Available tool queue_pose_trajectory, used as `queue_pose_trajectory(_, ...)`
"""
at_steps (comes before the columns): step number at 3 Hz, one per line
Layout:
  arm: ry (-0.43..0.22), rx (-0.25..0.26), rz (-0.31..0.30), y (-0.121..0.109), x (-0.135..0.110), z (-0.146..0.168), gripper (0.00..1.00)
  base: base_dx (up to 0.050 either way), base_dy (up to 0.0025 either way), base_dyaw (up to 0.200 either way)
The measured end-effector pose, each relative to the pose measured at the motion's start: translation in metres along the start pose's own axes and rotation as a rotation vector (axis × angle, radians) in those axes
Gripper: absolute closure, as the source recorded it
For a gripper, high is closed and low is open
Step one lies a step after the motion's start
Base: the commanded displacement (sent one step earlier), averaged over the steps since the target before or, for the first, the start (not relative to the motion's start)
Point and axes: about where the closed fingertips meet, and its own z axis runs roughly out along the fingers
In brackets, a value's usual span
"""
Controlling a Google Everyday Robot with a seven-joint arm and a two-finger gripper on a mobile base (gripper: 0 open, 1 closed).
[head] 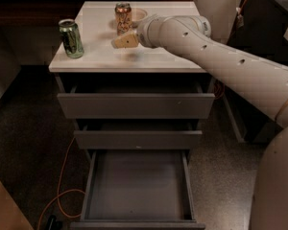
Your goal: Place orange can into bottom drawer
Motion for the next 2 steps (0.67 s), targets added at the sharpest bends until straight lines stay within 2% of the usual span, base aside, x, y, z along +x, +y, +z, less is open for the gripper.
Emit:
queue_pose_trajectory(1,-0.03,0.052,0.118,-0.024,0.007,0.033,0.0,0.0,0.0,0.0)
queue_pose_trajectory(2,-0.048,0.059,0.183,-0.043,0.011,0.067,0.0,0.0,0.0,0.0)
